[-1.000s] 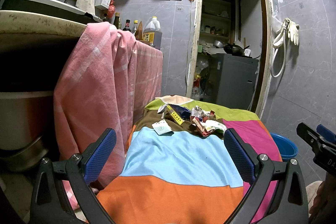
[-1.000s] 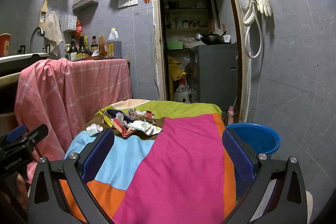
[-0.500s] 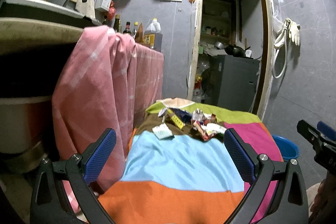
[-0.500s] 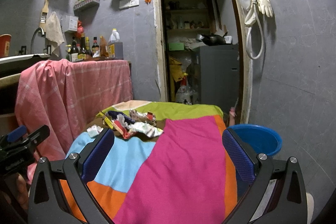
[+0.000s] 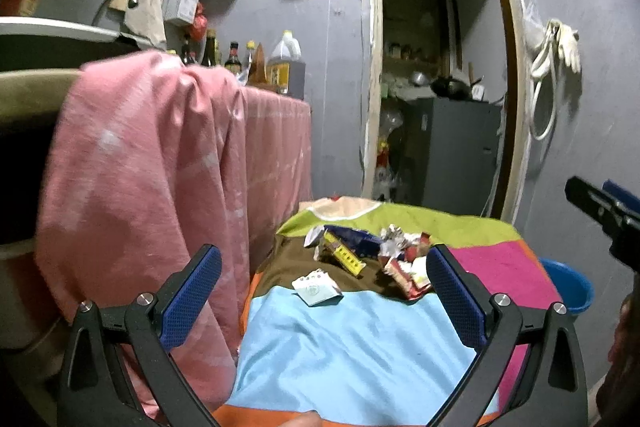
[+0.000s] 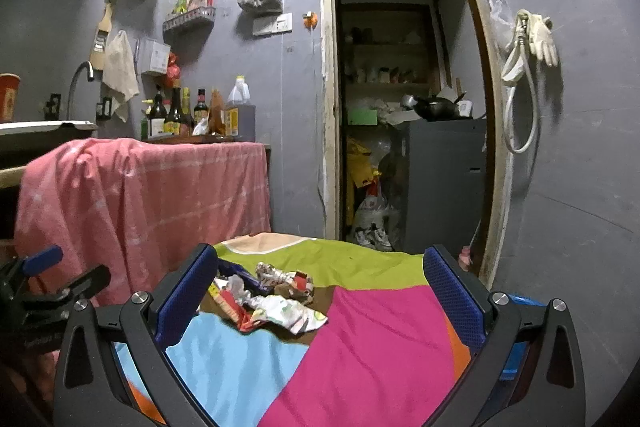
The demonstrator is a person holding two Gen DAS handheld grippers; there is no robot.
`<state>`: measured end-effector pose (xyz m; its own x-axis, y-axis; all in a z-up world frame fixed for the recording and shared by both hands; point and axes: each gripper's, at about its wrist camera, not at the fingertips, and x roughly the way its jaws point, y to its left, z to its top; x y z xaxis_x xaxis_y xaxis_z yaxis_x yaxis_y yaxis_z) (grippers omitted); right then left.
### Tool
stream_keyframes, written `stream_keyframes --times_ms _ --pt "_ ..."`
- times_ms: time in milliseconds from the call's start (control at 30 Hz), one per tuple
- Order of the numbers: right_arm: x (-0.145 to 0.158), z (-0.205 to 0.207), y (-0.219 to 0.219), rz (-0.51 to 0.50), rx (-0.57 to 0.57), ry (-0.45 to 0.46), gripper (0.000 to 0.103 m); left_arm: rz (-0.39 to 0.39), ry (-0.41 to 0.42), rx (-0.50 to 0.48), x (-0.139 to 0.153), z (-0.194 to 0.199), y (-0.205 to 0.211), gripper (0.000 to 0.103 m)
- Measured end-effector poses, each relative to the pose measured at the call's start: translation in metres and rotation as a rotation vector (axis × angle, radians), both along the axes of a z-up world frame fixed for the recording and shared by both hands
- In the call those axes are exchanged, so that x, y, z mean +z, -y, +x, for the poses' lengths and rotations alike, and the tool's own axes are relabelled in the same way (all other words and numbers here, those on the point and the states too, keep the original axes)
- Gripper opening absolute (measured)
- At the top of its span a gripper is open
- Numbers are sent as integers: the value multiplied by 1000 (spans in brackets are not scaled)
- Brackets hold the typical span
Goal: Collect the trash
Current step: 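Grasp the white paper wrapper with the left tool while the right tool grasps white-green packaging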
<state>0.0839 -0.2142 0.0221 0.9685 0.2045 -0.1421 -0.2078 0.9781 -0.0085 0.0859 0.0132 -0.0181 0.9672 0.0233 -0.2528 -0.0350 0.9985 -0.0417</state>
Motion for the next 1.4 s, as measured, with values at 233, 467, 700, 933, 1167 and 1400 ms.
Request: stream_keyframes --times_ms 233,467,700,933,1167,1400 --pt "-10 41 -1 -21 26 -47 103 20 -83 -10 -8 42 -2 100" --pt "-32 84 -5 -10 106 -152 103 2 -191 -26 -22 78 -8 100" --pt "-54 116 -16 -44 162 -281 95 -14 -274 -65 -33 102 -12 91" --pt "-74 135 -23 -52 208 -391 80 -107 -379 -97 -44 122 -25 74" --pt "-87 149 -34 -77 264 -475 65 -156 -450 -130 -51 130 -30 47" --pt "-101 164 -38 -60 299 -561 58 -178 -467 -159 -49 130 -31 44"
